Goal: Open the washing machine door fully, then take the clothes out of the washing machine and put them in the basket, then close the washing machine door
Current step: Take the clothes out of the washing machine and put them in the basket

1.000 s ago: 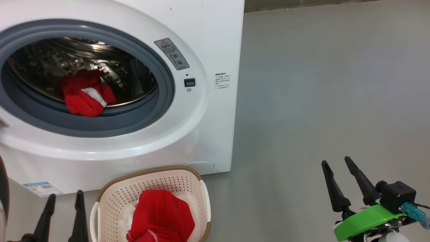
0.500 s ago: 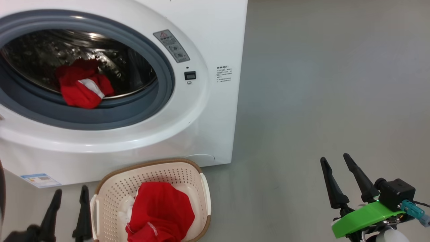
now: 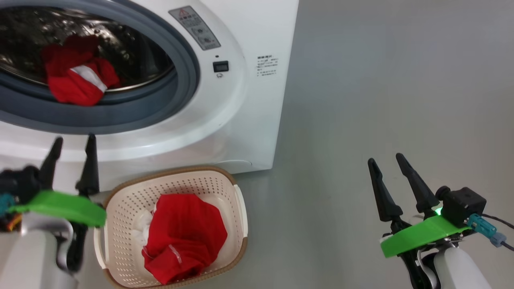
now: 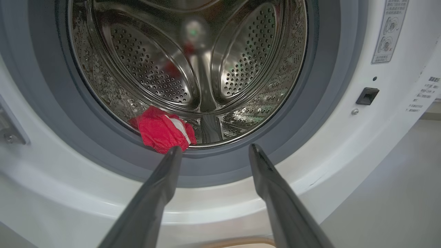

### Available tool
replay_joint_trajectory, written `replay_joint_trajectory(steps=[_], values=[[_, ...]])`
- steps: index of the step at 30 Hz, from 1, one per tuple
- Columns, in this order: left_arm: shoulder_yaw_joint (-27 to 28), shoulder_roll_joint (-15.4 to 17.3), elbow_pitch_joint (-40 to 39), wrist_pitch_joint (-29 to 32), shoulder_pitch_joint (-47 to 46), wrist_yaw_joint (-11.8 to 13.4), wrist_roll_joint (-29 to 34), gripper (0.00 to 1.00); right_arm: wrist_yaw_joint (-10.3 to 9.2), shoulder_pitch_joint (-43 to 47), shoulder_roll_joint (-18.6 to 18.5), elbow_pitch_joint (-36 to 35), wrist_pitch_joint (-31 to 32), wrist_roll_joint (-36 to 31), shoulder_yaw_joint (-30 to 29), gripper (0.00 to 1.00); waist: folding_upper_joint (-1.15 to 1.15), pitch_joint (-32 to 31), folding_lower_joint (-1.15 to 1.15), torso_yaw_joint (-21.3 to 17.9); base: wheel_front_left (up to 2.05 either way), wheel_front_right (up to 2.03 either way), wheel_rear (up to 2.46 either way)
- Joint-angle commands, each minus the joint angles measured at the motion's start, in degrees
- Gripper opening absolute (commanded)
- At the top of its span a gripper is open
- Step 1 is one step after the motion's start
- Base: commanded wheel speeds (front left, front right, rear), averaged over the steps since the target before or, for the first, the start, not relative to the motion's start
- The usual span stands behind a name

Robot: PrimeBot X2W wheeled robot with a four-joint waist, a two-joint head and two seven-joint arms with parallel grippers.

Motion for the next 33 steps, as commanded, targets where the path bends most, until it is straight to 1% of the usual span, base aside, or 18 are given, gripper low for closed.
replay_joint_trajectory(steps=[1, 4, 5, 6, 7, 10, 11, 13, 17, 25, 33], values=[[1.51, 2.88, 1.4, 0.85, -5.13, 0.13, 0.99, 1.0, 0.09, -1.78, 0.26, -1.59, -0.27, -0.78, 1.27, 1.0, 0.0, 2.4, 0.0, -1.24, 0.0, 0.0, 0.0], [0.84, 4.06, 5.87, 2.28, -10.64, 0.31, 1.97, 1.0, 0.09, -2.69, 0.85, -1.8, -0.27, -0.83, 1.16, 1.0, 0.0, 4.02, 0.0, -2.04, 0.0, 0.0, 0.0], [0.47, 4.84, 9.09, 3.25, -14.1, 0.67, 2.65, 1.0, 0.09, -3.28, 1.23, -1.96, -0.27, -0.89, 1.1, 1.0, 0.0, 5.06, 0.0, -2.63, 0.0, 0.0, 0.0], [0.47, 4.84, 9.09, 3.25, -14.1, 0.67, 2.65, 1.0, 0.09, -3.28, 1.23, -1.96, -0.27, -0.89, 1.1, 1.0, 0.0, 5.06, 0.0, -2.63, 0.0, 0.0, 0.0], [-0.19, 5.71, 12.44, 4.55, -17.47, 0.89, 3.52, 1.0, 0.09, -3.81, 1.6, -2.15, -0.27, -0.98, 1.09, 1.0, 0.0, 6.09, 0.0, -3.17, 0.0, 0.0, 0.0], [-1.05, 6.97, 17.32, 5.65, -22.29, 1.32, 4.85, 1.0, 0.09, -4.63, 2.07, -2.35, -0.27, -1.07, 1.18, 1.0, 0.0, 7.52, 0.0, -3.97, 0.0, 0.0, 0.0], [-1.05, 6.97, 17.32, 5.65, -22.29, 1.32, 4.85, 1.0, 0.09, -4.63, 2.07, -2.35, -0.27, -1.07, 1.18, 1.0, 0.0, 7.52, 0.0, -3.97, 0.0, 0.0, 0.0], [-1.69, 7.68, 20.54, 6.59, -25.2, 1.83, 5.78, 1.0, 0.09, -5.21, 2.35, -2.47, -0.27, -1.14, 1.31, 1.0, 0.0, 8.34, 0.0, -4.41, 0.0, 0.0, 0.0], [-3.46, 9.18, 26.74, 9.07, -30.64, 3.51, 8.29, 1.0, 0.09, -6.19, 2.91, -2.68, -0.27, -1.34, 1.57, 1.0, 0.0, 9.77, 0.0, -5.18, 0.0, 0.0, 0.0], [-7.86, 11.64, 36.17, 11.4, -40.01, 6.22, 13.65, 1.0, 0.09, -8.13, 3.56, -2.57, -0.27, -1.58, 2.66, 1.0, 0.0, 12.37, 0.0, -6.2, 0.0, 0.0, 0.0], [-11.17, 13.93, 43.25, 12.59, -46.49, 7.54, 17.05, 1.0, 0.09, -9.72, 3.98, -2.4, -0.27, -1.44, 4.78, 1.0, 0.0, 14.42, 0.0, -7.81, 0.0, 0.0, 0.0]])
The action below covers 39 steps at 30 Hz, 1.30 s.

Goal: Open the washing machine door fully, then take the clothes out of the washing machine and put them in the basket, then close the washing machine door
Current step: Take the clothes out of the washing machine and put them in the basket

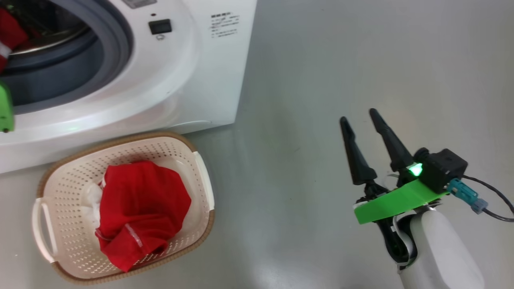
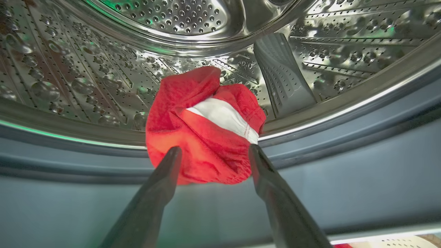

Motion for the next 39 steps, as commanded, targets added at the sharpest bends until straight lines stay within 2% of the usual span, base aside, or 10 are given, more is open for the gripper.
replay_joint_trajectory(steps=[1, 14, 21, 22, 23, 24, 25, 27, 28, 39], values=[[0.41, 3.87, -0.01, 0.19, -1.95, 0.88, 0.74, 1.0, 0.09, -0.1, 0.52, -1.29, -0.27, 0.17, 1.57, 1.0, 0.0, 0.71, 0.0, -0.82, 0.0, 0.0, 0.0], [-3.38, 6.23, 5.11, 0.28, -5.74, 1.65, 3.35, 1.0, 0.09, -0.44, 0.67, -1.35, -0.27, 0.05, 2.84, 1.0, 0.0, 2.34, 0.0, -2.5, 0.0, 0.0, 0.0], [-3.48, 7.56, 6.05, 0.13, -7.39, 0.1, 2.41, 1.0, 0.09, -0.96, 0.7, -1.43, -0.27, -0.03, 3.27, 1.0, 0.0, 3.4, 0.0, -2.68, 0.0, 0.0, 0.0], [-3.5, 7.57, 6.14, 0.06, -7.44, 0.03, 2.27, 0.95, 0.09, -1.04, 0.71, -1.41, -0.27, -0.05, 3.27, 1.0, 0.0, 3.5, 0.0, -2.67, 0.0, 0.0, 0.0], [-3.57, 7.56, 6.23, 0.07, -7.46, -0.08, 2.17, 0.64, 0.09, -1.13, 0.71, -1.39, -0.27, -0.07, 3.27, 1.0, 0.0, 3.57, 0.0, -2.67, 0.0, 0.0, 0.0], [-3.57, 7.56, 6.23, 0.07, -7.46, -0.08, 2.17, 0.64, 0.09, -1.13, 0.71, -1.39, -0.27, -0.07, 3.27, 1.0, 0.0, 3.57, 0.0, -2.67, 0.0, 0.0, 0.0], [-3.41, 7.38, 6.31, -0.01, -7.38, -0.44, 1.77, 0.41, 0.09, -1.19, 0.71, -1.38, -0.27, -0.09, 3.27, 1.0, 0.0, 3.61, 0.0, -2.66, 0.0, 0.0, 0.0], [-3.26, 7.19, 6.43, -0.41, -7.23, -0.56, 1.27, 0.08, 0.09, -1.27, 0.72, -1.36, -0.27, -0.14, 3.25, 1.0, 0.0, 3.65, 0.0, -2.6, 0.0, 0.0, 0.0], [-3.15, 7.04, 6.47, -0.86, -7.14, -0.53, 0.99, 0.02, 0.09, -1.3, 0.72, -1.35, -0.27, -0.14, 3.2, 1.0, 0.0, 3.63, 0.0, -2.54, 0.0, 0.0, 0.0], [-2.32, 4.63, 6.66, -6.14, -5.88, -1.24, -1.88, 0.0, 0.09, -1.28, 0.72, -1.0, -0.27, -0.53, 2.52, 1.0, 0.0, 2.32, 0.0, -0.93, 0.0, 0.0, 0.0]])
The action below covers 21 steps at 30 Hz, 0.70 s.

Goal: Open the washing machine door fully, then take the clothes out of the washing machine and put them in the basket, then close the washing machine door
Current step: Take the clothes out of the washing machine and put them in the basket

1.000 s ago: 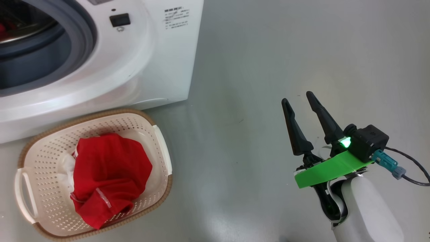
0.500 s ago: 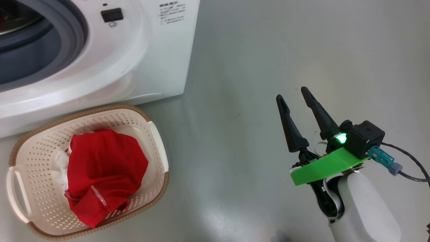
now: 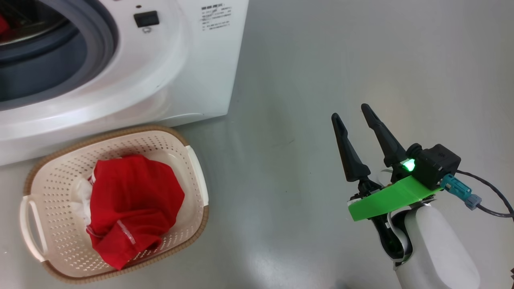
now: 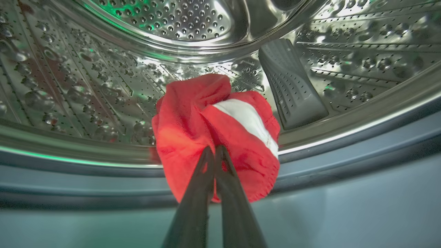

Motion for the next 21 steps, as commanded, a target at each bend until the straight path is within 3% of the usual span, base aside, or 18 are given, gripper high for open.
replay_joint_trajectory(steps=[1, 13, 21], values=[[0.72, 2.47, -0.97, -1.22, 0.56, -0.54, -0.4, 0.0, 0.09, 0.17, 0.53, -1.07, -0.27, -0.16, 0.76, 1.0, 0.0, -0.5, 0.0, 0.5, 0.0, 0.0, 0.0], [4.64, -1.53, -5.24, -10.91, 7.05, -2.82, -6.64, 0.0, 0.09, 2.04, -0.88, -0.47, -0.27, -0.17, 0.48, 1.0, 0.0, -5.36, 0.0, 3.29, 0.0, 0.0, 0.0], [11.03, -3.43, -26.44, -11.06, 19.45, -2.68, -9.34, 0.0, 0.09, 4.27, -2.59, -0.52, -0.27, 0.07, -0.25, 1.0, 0.0, -8.22, 0.0, 5.67, 0.0, 0.0, 0.0]])
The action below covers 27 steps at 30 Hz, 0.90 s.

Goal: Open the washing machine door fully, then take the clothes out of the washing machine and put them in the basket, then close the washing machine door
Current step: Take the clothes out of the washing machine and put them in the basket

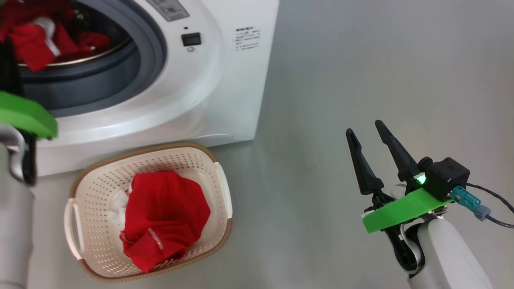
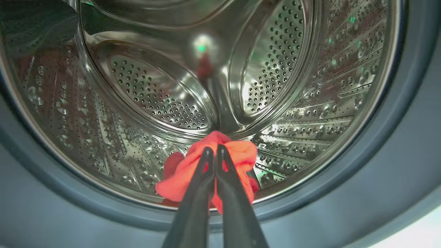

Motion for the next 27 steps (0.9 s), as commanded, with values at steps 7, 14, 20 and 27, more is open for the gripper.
replay_joint_trajectory(steps=[7, 14, 20, 27], values=[[8.74, -0.72, -21.86, -0.51, 13.91, 0.51, 0.51, 0.0, 0.09, 2.27, -1.15, -1.14, -0.27, 0.23, 0.94, 1.0, 0.0, -3.43, 0.0, 3.02, 0.0, 0.0, 0.0], [12.37, -3.6, -34.52, -0.52, 22.15, 0.26, 2.15, 0.0, 0.09, 2.96, -1.65, -1.03, -0.27, 0.41, 0.74, 1.0, 0.0, -4.51, 0.0, 3.96, 0.0, 0.0, 0.0], [14.55, -5.75, -45.72, -0.52, 28.84, 0.04, 3.82, 0.0, 0.09, 3.33, -1.92, -1.08, -0.27, 0.48, 0.5, 1.0, 0.0, -4.79, 0.0, 4.7, 0.0, 0.0, 0.0], [15.59, -7.25, -58.42, -0.52, 35.25, 0.06, 5.42, 0.0, 0.09, 3.83, -2.34, -1.02, -0.27, 0.59, 0.4, 1.0, 0.0, -5.23, 0.0, 5.46, 0.0, 0.0, 0.0]])
